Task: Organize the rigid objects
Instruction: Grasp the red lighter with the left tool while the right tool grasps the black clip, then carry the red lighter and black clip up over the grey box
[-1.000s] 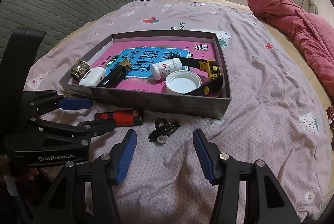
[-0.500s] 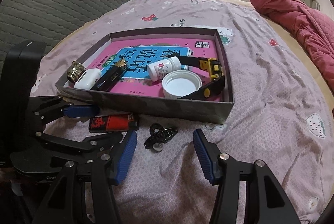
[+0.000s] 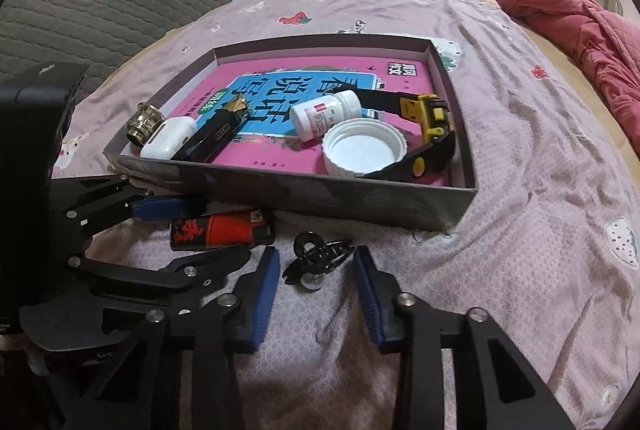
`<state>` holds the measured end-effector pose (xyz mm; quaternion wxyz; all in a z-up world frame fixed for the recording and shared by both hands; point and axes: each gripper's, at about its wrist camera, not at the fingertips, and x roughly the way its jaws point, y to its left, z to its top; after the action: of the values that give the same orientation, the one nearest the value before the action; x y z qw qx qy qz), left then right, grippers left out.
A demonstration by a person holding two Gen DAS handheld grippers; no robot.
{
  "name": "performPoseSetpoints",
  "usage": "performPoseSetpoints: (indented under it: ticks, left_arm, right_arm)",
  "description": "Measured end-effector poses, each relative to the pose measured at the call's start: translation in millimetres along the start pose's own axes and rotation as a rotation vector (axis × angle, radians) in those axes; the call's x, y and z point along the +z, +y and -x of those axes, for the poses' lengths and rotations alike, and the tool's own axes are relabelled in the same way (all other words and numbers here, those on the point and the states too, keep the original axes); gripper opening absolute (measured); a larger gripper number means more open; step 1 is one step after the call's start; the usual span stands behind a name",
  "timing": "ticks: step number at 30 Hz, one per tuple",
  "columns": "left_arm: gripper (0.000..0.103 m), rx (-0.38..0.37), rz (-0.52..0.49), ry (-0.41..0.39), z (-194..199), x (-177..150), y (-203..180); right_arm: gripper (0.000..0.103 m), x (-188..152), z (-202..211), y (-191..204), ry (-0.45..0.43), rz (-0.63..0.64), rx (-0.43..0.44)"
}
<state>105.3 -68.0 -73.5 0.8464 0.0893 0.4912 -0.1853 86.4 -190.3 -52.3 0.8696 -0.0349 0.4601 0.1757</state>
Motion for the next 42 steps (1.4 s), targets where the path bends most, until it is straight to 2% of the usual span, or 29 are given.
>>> performPoseSetpoints:
  ticks: [5, 9, 12, 14, 22, 29, 35, 42]
  left_arm:
    - [0.042, 0.013, -0.040, -0.007, 1, 1, -9]
    - [0.039, 0.001, -0.039, -0.004, 1, 2, -9]
    - [0.036, -0.020, -0.009, 0.000, 1, 4, -7]
    - [0.035, -0.040, 0.024, 0.010, 1, 4, -4]
    - [0.028, -0.081, 0.089, 0.019, 7, 0, 1]
    - [0.025, -0.061, 0.094, 0.024, 15, -6, 0]
    - [0.024, -0.068, 0.141, 0.030, 22, -11, 8]
    - [0.024, -0.056, 0.184, -0.009, 42, -13, 18]
  right_arm:
    - [0.027, 1, -5, -2, 0.010, -0.013, 0.006]
    - [0.025, 3, -6, -4, 0.006, -0.022, 0.025]
    - [0.023, 6, -8, -4, 0.004, -0.029, 0.041]
    - [0.018, 8, -7, -5, -0.001, -0.032, 0.052]
    - [0.018, 9, 2, -1, -0.026, -0.007, 0.064]
    - [0.018, 10, 13, 2, -0.062, 0.013, 0.061]
    - [0.018, 10, 19, 3, -0.079, 0.021, 0.063]
    - [0.018, 9, 28, 7, -0.104, 0.032, 0.068]
